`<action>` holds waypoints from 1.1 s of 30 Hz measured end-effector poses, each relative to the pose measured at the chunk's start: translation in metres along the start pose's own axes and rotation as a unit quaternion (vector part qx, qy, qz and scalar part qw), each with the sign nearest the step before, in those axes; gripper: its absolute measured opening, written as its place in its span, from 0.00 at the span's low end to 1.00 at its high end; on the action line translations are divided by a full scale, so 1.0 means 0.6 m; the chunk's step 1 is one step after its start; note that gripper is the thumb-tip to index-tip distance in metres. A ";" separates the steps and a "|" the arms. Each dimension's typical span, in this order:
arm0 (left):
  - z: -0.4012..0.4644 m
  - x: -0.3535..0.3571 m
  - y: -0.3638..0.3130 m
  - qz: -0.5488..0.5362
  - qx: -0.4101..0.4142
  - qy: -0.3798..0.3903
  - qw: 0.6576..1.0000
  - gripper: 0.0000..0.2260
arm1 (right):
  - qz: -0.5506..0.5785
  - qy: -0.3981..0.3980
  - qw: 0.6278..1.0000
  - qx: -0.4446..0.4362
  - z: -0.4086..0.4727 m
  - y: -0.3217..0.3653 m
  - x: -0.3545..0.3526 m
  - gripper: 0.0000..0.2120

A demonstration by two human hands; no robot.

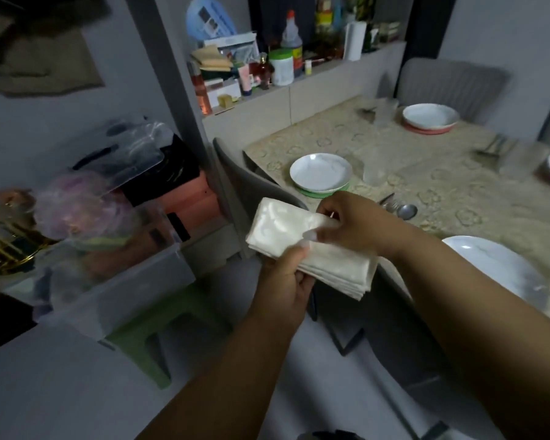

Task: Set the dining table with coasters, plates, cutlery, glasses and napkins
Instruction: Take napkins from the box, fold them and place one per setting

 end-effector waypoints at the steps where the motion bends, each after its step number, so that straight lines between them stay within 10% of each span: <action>1: 0.010 0.008 0.004 0.003 -0.015 0.010 1.000 0.24 | -0.008 -0.014 1.000 0.016 0.004 -0.009 -0.007 0.13; 23: 0.222 0.252 0.253 0.140 -0.152 0.061 0.977 0.14 | 0.031 -0.164 0.949 0.266 0.050 -0.459 -0.272 0.10; 33: 0.253 0.271 0.357 0.190 -0.213 0.066 0.956 0.15 | -0.116 0.049 0.905 0.407 0.047 -0.764 -0.223 0.16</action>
Point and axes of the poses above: each hand's wrist, its own z-axis towards the middle knuckle, its own x-axis out of the palm, y = z × x, the point moved 6 cm from there along z, towards the middle knuckle, and after that the axes turned 8 degrees about x, right-handed, at the moved point
